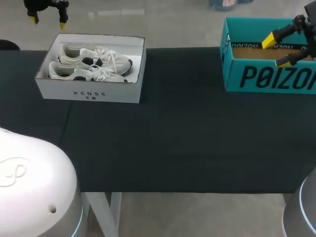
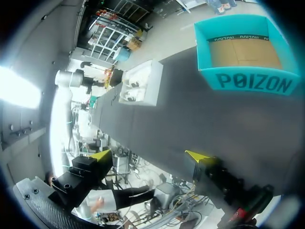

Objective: Take the shoe out of the shoebox, open the shoe tongue, remove and reinsert the insole, then place the shoe into the shoebox

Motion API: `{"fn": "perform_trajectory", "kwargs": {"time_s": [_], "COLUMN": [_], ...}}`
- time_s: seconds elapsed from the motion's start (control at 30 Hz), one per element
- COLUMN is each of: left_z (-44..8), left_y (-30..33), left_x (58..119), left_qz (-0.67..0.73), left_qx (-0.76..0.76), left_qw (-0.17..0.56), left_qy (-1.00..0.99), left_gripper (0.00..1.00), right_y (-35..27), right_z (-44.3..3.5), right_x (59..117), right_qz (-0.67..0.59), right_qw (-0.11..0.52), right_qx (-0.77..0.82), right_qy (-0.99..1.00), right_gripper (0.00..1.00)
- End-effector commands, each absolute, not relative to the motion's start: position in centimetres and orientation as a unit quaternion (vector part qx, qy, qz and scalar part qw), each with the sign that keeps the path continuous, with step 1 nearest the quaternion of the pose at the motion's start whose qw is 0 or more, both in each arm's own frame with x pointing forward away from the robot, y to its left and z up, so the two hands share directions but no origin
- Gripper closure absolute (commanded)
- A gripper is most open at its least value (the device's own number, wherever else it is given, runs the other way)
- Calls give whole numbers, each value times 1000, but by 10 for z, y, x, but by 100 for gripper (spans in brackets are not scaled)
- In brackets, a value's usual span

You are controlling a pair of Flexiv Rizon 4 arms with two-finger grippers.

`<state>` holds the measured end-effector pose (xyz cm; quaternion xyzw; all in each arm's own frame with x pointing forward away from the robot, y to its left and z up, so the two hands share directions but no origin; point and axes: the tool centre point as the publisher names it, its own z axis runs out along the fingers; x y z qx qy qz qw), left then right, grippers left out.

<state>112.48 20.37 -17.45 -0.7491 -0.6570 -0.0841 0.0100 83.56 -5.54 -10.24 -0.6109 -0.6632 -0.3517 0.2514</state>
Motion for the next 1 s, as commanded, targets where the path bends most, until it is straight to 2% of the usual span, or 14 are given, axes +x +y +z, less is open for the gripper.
{"fn": "perform_trajectory", "kwargs": {"time_s": [0.03,0.47,0.93,1.0], "left_z": [-179,-234,-234,-250], "left_y": [206,215,215,211], "left_x": [1071,1063,1063,1065], "left_qz": [-145,-101,-101,-97], "left_qx": [-736,-722,-722,-722], "left_qw": [-65,-28,-28,-22], "left_qy": [-658,-684,-684,-685], "left_gripper": [0,0,0,0], "right_y": [-55,-55,-55,-55], "right_z": [-103,-103,-103,-103], "right_x": [837,837,837,837], "right_qz": [-350,-350,-350,-350], "right_qw": [252,252,252,252], "right_qx": [-611,-611,-611,-611], "right_qy": [-664,-664,-664,-664], "right_gripper": [0,0,0,0]}}
